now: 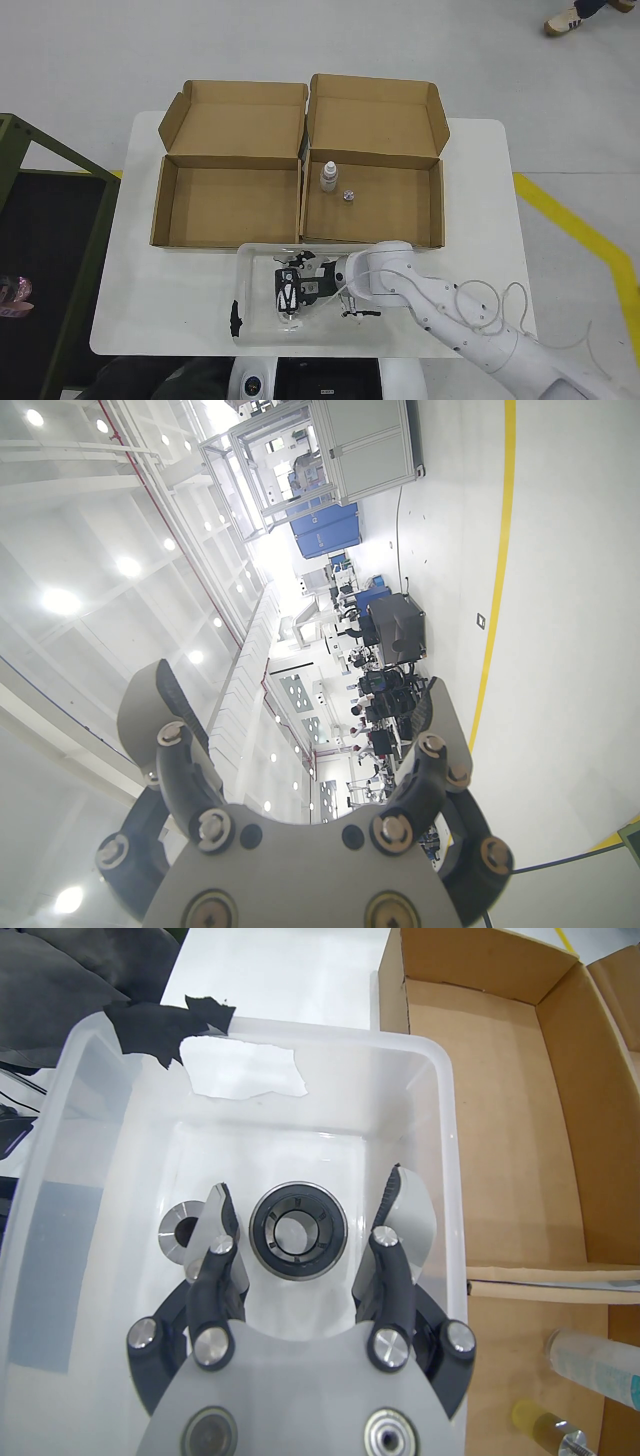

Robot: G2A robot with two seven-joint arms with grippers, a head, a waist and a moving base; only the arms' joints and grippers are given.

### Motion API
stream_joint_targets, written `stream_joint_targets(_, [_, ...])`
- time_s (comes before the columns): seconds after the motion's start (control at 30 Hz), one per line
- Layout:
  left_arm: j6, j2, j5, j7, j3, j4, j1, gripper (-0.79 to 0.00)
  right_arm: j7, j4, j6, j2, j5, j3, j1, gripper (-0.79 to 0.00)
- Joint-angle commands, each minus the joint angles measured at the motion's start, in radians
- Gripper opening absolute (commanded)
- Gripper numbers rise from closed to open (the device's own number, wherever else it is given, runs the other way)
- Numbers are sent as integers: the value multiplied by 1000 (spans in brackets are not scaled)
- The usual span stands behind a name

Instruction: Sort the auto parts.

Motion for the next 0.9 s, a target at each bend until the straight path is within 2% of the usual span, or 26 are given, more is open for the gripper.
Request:
stream_joint_targets(0.0, [0,0,0,0,0,0,0,0,-1,11,-3,-2,-1,1,0,-259])
stream_joint_targets(0.57, [0,0,0,0,0,0,0,0,-45,93,-30,-28,-19,-10,14,-305])
stream_joint_targets(0.67, [0,0,0,0,0,0,0,0,-58,101,-38,-33,-18,-12,17,-406])
stream_joint_targets(0.7, [0,0,0,0,0,0,0,0,-64,104,-40,-35,-16,-12,17,-477])
stream_joint_targets(0.8, [0,0,0,0,0,0,0,0,-81,106,-40,-39,-26,-11,19,-785])
stream_joint_targets(0.87, [0,0,0,0,0,0,0,0,-89,108,-45,-41,-28,-10,20,-785])
